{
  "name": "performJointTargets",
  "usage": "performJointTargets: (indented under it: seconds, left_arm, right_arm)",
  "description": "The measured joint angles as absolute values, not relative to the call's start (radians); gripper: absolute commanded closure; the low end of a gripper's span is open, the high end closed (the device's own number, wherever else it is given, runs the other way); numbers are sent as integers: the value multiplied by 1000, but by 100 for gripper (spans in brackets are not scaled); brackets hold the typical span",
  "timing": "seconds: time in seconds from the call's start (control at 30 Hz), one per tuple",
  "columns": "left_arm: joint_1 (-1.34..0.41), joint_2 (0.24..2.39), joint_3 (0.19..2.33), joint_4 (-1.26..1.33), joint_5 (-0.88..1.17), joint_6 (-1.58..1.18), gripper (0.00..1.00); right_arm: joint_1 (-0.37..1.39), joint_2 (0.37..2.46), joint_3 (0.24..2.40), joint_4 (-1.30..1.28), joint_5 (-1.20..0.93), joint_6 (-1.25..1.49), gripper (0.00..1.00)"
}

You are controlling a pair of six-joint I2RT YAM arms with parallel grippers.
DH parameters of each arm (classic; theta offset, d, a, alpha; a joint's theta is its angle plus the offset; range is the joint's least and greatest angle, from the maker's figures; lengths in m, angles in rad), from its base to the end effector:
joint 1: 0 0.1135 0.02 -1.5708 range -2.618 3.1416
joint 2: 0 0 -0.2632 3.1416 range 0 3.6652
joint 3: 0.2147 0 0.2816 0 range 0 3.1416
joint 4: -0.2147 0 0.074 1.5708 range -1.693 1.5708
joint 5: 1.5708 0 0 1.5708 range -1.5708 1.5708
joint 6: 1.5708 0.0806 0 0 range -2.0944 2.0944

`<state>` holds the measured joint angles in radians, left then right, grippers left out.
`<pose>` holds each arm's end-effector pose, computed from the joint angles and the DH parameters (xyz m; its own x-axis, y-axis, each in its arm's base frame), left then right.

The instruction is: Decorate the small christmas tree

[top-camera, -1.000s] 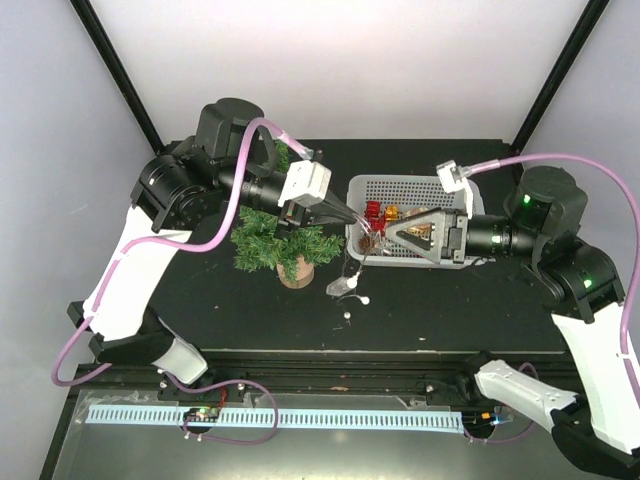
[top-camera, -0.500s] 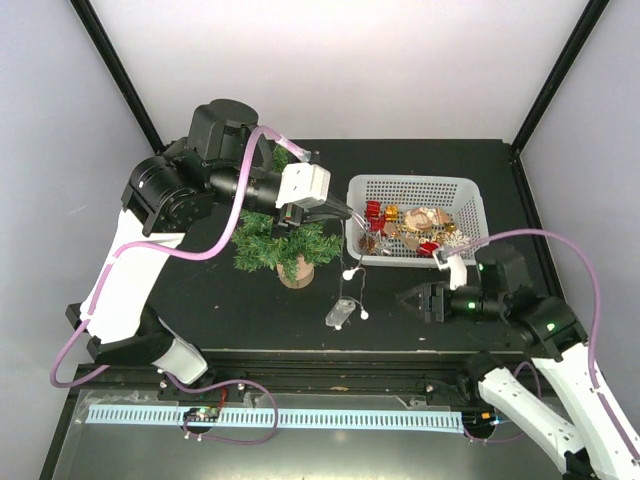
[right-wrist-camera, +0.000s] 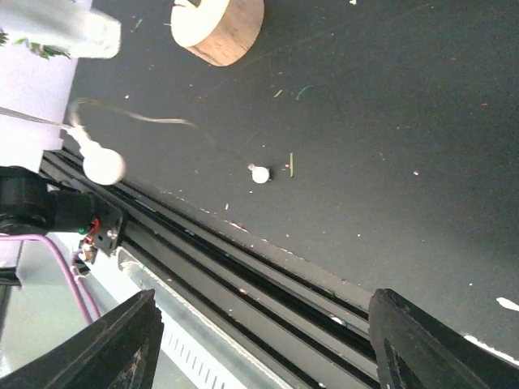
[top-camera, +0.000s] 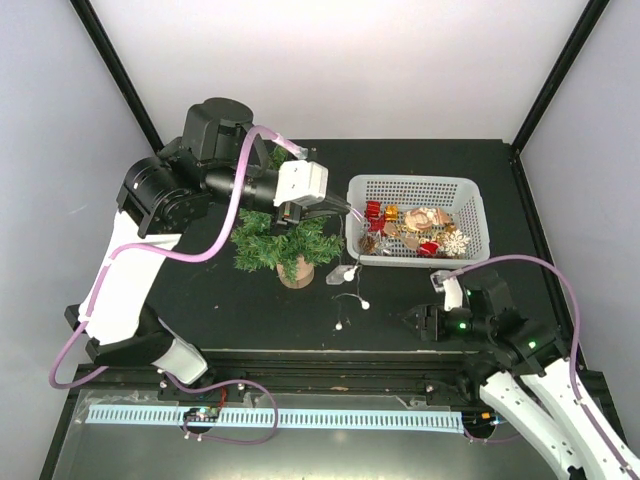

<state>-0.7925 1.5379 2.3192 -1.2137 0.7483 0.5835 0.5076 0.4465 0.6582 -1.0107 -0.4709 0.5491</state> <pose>0.1612 -0.2416 0.5571 0.2810 0.2901 -0.9148 0.9596 -0.1022 0.2623 0.1052 0.1003 0.2391 -0.9046 0.0291 -0.4252 -0.2785 0.7149 0.6413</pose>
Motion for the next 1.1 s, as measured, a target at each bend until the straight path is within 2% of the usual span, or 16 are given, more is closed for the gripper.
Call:
performJointTargets:
  seconds: [0.13, 0.33, 0.53, 0.63, 0.77, 0.93, 1.1]
  left_arm:
    - [-793, 1538, 2326, -1213, 740, 583, 98]
    - [-793, 1538, 2326, -1213, 727, 582, 98]
    - [-793, 1539, 2329, -1213, 718, 572, 98]
    - [-793, 1541, 2342, -1212, 715, 567, 98]
    - [-793, 1542, 2361, -1211, 710, 562, 99]
    - [-793, 1545, 2367, -1210, 704, 556, 98]
    - [-793, 1547, 2368, -1211, 696, 554, 98]
  right_arm:
    - [565, 473, 632, -970, -380, 558, 34]
    - [735, 517, 617, -926, -254, 654, 32]
    - [1025, 788, 782, -862, -144, 754, 30]
    - [1065, 855, 826, -793, -97, 766, 26]
    - [1117, 830, 783, -723, 9, 771, 21]
    - [1166, 731, 670, -625, 149, 784, 21]
    - [1174, 766, 619, -525, 213, 761, 22]
